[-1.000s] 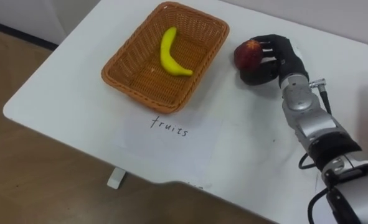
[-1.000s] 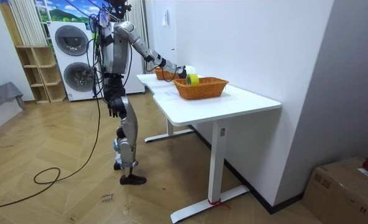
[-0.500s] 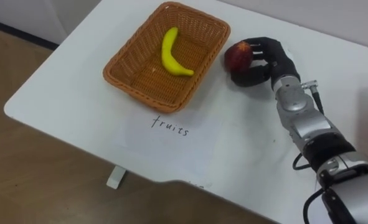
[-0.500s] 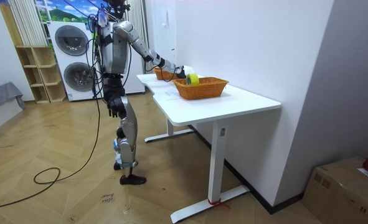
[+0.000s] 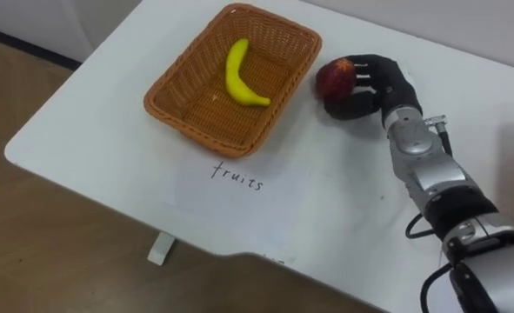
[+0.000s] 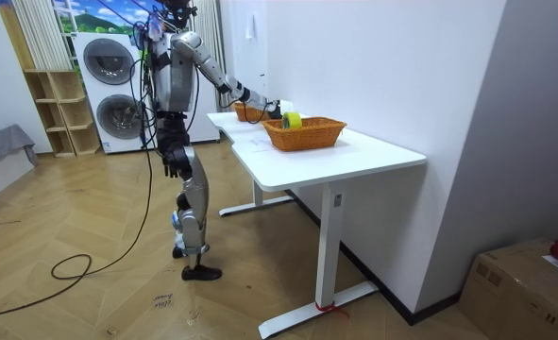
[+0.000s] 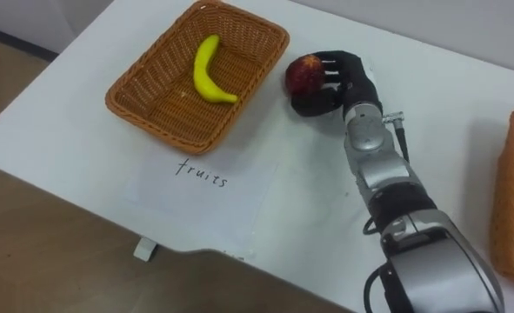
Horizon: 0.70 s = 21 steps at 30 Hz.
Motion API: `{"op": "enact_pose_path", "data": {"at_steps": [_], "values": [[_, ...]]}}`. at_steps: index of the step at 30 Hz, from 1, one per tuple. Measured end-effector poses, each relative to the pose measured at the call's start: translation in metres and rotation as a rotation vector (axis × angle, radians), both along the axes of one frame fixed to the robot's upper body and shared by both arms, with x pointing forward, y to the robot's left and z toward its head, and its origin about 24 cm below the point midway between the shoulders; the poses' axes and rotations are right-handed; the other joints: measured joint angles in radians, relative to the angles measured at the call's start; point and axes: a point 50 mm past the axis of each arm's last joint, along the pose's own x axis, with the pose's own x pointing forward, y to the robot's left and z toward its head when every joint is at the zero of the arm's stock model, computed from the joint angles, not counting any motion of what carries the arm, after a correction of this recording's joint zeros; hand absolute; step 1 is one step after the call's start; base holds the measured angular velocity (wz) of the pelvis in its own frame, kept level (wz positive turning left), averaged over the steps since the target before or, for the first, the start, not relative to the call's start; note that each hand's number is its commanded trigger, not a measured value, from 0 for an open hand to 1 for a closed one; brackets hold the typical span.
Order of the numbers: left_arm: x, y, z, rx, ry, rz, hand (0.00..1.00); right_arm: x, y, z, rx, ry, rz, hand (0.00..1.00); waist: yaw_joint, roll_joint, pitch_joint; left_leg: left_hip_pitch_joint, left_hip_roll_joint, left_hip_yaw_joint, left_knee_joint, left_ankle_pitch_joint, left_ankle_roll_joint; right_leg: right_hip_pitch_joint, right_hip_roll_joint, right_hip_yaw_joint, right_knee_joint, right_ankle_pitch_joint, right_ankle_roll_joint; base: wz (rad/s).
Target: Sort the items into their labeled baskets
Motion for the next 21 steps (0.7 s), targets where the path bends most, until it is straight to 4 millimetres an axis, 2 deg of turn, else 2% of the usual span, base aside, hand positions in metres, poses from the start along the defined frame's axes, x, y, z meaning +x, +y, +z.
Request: {"op": "enact_pose_path", "data": {"at_steps": [2,5,6,7,10,14,21], "values": [[0.000,0.002,0.001,0.011,-0.015,0.021,0.00,-0.002,0.000,-0.001,0.000,0.006,0.001,1.00,-0.009,0.003,-0.0016,0.003,0.000,-0.001,0.001,0.000,0.000,0.004,-0.001,0.000,0.000,0.000,0.000,0.00],[0.000,0.005,0.002,0.032,-0.035,0.050,0.00,-0.004,0.001,-0.003,0.003,0.013,0.009,1.00,-0.025,0.007,-0.0094,0.011,0.000,0.002,-0.003,0.000,0.000,0.007,-0.006,0.003,0.000,0.000,0.000,-0.03],[-0.002,0.006,0.002,0.042,-0.037,0.059,0.00,-0.004,0.001,-0.002,0.005,0.009,0.013,1.00,-0.032,0.008,-0.0140,0.020,0.001,0.004,-0.007,0.001,0.000,0.014,-0.006,0.005,0.000,0.000,0.000,-0.03],[-0.006,0.007,0.002,0.052,-0.034,0.072,0.00,-0.005,0.002,-0.003,0.005,0.010,0.014,1.00,-0.042,0.009,-0.0235,0.031,0.001,0.004,-0.014,0.001,0.001,0.022,-0.006,0.004,0.000,0.000,0.001,0.00],[-0.014,0.008,0.002,0.065,-0.029,0.080,0.00,-0.003,0.003,0.006,0.001,-0.023,0.026,1.00,-0.057,0.009,-0.0321,0.060,0.003,0.012,-0.022,0.001,0.001,0.044,-0.005,0.012,0.000,-0.001,0.002,-0.06],[-0.022,0.008,0.002,0.070,-0.014,0.084,0.00,-0.002,0.007,0.015,-0.006,-0.060,0.044,1.00,-0.065,0.008,-0.0324,0.107,0.003,0.015,-0.038,0.001,0.001,0.086,0.003,0.022,-0.004,-0.002,0.004,-0.06],[-0.031,0.008,0.002,0.068,-0.006,0.104,0.00,-0.003,0.017,0.039,0.022,-0.173,0.083,1.00,-0.078,0.007,-0.0375,0.141,0.000,0.015,-0.049,0.001,0.002,0.122,0.005,0.030,-0.016,-0.005,0.008,0.00]]}}
